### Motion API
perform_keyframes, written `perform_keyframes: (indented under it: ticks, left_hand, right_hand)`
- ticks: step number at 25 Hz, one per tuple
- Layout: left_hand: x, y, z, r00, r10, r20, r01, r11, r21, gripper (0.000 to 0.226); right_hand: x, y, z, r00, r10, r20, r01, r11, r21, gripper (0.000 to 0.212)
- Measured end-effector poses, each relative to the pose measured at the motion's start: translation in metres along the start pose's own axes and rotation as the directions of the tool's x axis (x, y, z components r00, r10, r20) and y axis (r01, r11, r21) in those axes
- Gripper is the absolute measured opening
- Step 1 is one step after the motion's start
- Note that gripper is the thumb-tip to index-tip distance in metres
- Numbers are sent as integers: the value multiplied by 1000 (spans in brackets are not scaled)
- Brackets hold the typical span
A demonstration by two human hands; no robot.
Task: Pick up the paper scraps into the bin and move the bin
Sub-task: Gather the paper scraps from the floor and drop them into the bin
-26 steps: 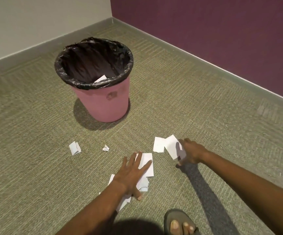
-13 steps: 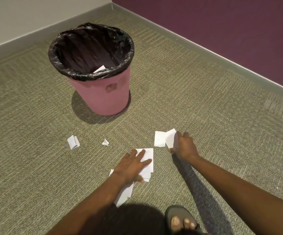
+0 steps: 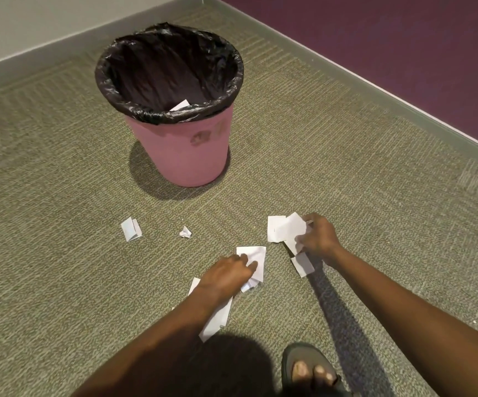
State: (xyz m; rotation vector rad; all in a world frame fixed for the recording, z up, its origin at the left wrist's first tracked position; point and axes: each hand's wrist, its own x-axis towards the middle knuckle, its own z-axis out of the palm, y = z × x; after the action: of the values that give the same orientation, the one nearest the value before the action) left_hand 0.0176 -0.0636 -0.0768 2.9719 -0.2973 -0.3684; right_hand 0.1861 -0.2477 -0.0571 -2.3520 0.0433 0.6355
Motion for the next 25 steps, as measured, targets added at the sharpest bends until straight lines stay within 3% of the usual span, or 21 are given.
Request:
perform_keyframes:
  ticks: [4,7,10,12,15,17,20,23,25]
  left_hand:
    - [-1,-11,-22,977,-168,-135,122,947,-295,33]
    - [0,-19,-50,919,-364,-154,203,770,-605,35]
    - [0,-29,-83,823,-548,-152,252,591,-766,23]
    - [-3,-33,-112,750,-639,-172,208,475,-855,14]
    - [-11,-43,-169,628,-727,-279,-1,358,-934,16]
    - [-18,-55,-209,539,-757,-370,-145,349,-926,20]
    - [-21,-81,-252,428,-806,-410,-184,366,-912,25]
    - [-17,-106,-273,397,-833,-385,-108,375,-921,27]
    - [-12,-123,-280,403,-841,-360,-48,374,-926,28]
  right_hand:
    - [-7,-11,-15,1000,11,18,-12,994,113,37]
    - [-17,-21,-26,1000,-10,-10,11,987,161,20]
    - [-29,-39,-36,998,-42,-48,52,971,234,10]
    - [-38,-57,-47,993,-87,-76,107,946,306,5]
    - [-51,-102,-67,971,-218,-93,237,886,398,3]
    - [-57,-142,-80,939,-328,-102,339,843,418,4]
    - [-65,-210,-93,862,-500,-83,484,763,428,5]
    - [-67,-270,-88,798,-600,-54,573,727,380,3]
    - [-60,-301,-77,805,-589,-62,575,751,324,5]
